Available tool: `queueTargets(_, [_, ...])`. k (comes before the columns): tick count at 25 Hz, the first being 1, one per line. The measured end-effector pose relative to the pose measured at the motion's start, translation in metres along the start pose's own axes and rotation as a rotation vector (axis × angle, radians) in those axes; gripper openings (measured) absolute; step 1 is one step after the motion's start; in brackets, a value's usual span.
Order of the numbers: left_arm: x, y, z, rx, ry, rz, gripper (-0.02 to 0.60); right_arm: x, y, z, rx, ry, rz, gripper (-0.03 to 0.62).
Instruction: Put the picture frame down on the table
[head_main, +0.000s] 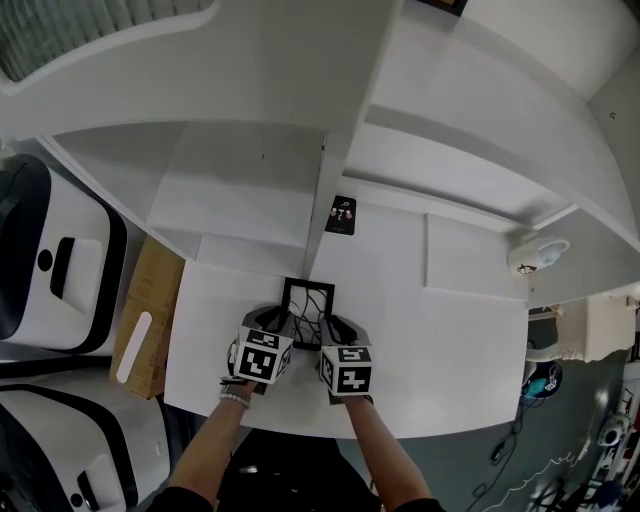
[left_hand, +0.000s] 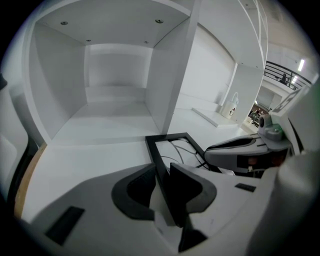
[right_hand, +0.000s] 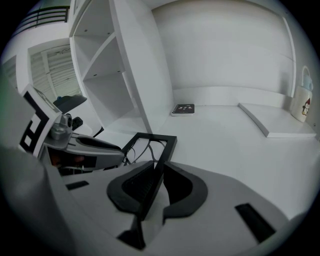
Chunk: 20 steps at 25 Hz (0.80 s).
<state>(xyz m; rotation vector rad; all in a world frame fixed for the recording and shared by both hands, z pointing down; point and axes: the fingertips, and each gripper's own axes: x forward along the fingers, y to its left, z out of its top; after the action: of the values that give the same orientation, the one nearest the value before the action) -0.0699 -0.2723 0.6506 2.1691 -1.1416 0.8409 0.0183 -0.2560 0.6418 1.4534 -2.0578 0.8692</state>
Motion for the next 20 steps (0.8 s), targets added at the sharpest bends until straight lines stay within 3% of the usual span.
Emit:
queueTargets(8, [0.001,-0.005,-0.001,0.087,0.043,0.033,0.091,0.0,0.0,0.001,-0.003,-0.009,0.032,0.063])
queueTargets(11, [-0.004,-0.004,0.001,0.082,0.033,0.039,0.124,-0.005,0.002,0.005,-0.043,-0.03,0.022,0.077])
queueTargets(17, [-0.032,0.0,0.02,0.074,-0.086,0.097,0.119,-0.028,0.003,0.02,-0.08,-0.118,-0.015,0.075])
queueTargets(20, [-0.05,-0.005,0.033,0.098,-0.164,0.121,0.017,-0.044,0.003,0.026,-0.1,-0.158,-0.038,0.015])
